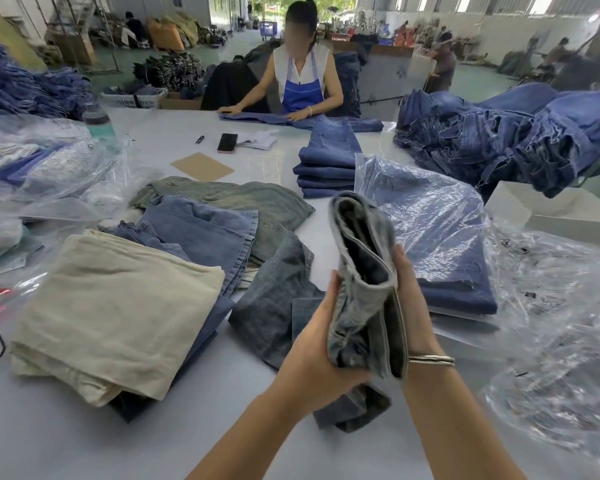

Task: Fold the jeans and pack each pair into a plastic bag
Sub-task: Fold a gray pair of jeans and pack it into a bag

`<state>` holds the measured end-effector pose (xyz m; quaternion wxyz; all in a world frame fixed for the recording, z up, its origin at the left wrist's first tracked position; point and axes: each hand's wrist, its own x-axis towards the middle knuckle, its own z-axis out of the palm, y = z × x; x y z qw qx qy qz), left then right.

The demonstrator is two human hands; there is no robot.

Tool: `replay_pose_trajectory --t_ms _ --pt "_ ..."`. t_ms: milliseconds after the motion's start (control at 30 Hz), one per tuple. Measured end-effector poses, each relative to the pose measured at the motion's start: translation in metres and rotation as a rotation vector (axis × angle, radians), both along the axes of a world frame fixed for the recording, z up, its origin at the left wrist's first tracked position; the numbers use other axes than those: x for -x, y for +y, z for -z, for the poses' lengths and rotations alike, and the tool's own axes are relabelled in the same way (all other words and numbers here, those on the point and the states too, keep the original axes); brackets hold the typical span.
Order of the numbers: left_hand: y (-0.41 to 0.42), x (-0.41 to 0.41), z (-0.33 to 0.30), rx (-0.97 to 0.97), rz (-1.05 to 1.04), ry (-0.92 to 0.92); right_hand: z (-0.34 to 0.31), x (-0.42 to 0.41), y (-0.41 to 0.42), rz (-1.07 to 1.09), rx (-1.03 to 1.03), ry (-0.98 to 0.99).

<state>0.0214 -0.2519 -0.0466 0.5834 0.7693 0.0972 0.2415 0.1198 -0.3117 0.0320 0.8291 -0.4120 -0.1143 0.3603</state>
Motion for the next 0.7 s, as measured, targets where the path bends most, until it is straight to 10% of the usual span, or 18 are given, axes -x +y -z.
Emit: replay_pose_trajectory --t_ms 133,233,400,533,700 --pt "0.007 -0.007 -0.013 0.899 -0.303 -0.14 0.02 -0.009 -0.013 -0.119 0.024 -0.081" --pt "0.02 -0.01 -0.031 1.178 -0.185 -0.283 0.056 -0.01 -0.036 -0.218 0.027 -0.02" --pt "0.014 -0.024 -0.05 1.307 -0.16 -0.449 0.108 0.057 -0.032 -0.647 0.329 0.233" --pt "0.005 -0.024 -0.057 1.255 -0.132 -0.565 0.106 0.071 0.001 0.021 0.046 0.311" --pt "0.036 0.005 -0.052 1.175 -0.214 -0.771 0.087 0.048 0.009 0.193 -0.271 0.551"
